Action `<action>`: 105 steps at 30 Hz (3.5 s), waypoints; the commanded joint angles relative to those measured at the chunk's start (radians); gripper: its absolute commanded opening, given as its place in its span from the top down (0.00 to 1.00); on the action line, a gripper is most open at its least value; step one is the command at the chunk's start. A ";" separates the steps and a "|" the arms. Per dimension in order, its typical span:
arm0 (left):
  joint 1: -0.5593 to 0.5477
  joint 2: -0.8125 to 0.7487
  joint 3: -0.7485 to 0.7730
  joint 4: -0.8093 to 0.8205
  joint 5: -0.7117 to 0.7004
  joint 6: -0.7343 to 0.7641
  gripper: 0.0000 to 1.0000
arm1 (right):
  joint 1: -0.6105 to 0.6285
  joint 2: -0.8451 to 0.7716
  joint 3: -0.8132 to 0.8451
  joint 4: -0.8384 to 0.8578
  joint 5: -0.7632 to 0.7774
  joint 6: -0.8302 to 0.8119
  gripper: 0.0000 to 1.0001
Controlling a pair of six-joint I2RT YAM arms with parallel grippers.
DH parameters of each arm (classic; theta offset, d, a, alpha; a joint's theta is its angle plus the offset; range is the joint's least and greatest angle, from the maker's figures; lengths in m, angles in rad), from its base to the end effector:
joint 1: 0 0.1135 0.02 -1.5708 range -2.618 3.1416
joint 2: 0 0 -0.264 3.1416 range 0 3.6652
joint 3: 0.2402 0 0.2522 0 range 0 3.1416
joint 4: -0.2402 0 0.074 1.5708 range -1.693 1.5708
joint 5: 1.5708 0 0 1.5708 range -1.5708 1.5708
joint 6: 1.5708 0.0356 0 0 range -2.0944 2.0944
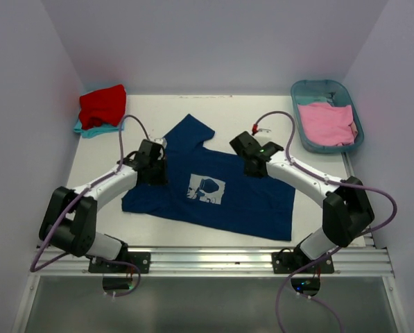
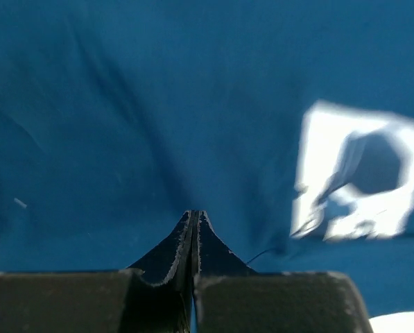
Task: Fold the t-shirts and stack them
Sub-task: Fold the flattened tshirt in 1/3 of the way, then grap the side of the flattened tshirt furthest away from the robot with both arms
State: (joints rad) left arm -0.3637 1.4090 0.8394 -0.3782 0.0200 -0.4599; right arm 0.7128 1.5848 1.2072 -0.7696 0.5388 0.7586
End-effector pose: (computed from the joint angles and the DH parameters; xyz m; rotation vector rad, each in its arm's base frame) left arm 0.2615 -0.1003 0.2035 -0.1147 2.5534 -0.3528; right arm 0.2514 0.1932 0.2476 0.2033 2.4670 -0.1492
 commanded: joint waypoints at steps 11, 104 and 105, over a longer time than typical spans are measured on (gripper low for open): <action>0.011 0.384 0.493 0.053 -0.048 -0.023 0.85 | -0.259 -0.080 -0.058 0.042 -0.057 -0.074 1.00; 0.055 0.636 0.863 0.016 -0.442 0.285 1.00 | -0.631 0.119 0.028 0.070 -0.146 -0.099 0.42; 0.060 0.627 0.859 0.015 -0.445 0.280 1.00 | -0.648 0.127 0.025 0.075 -0.152 -0.100 0.42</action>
State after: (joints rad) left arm -0.3279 2.0872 1.7294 -0.3748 -0.3824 -0.1730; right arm 0.0875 1.7119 1.2160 -0.7055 0.4225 0.6415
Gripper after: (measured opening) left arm 0.011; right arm 0.582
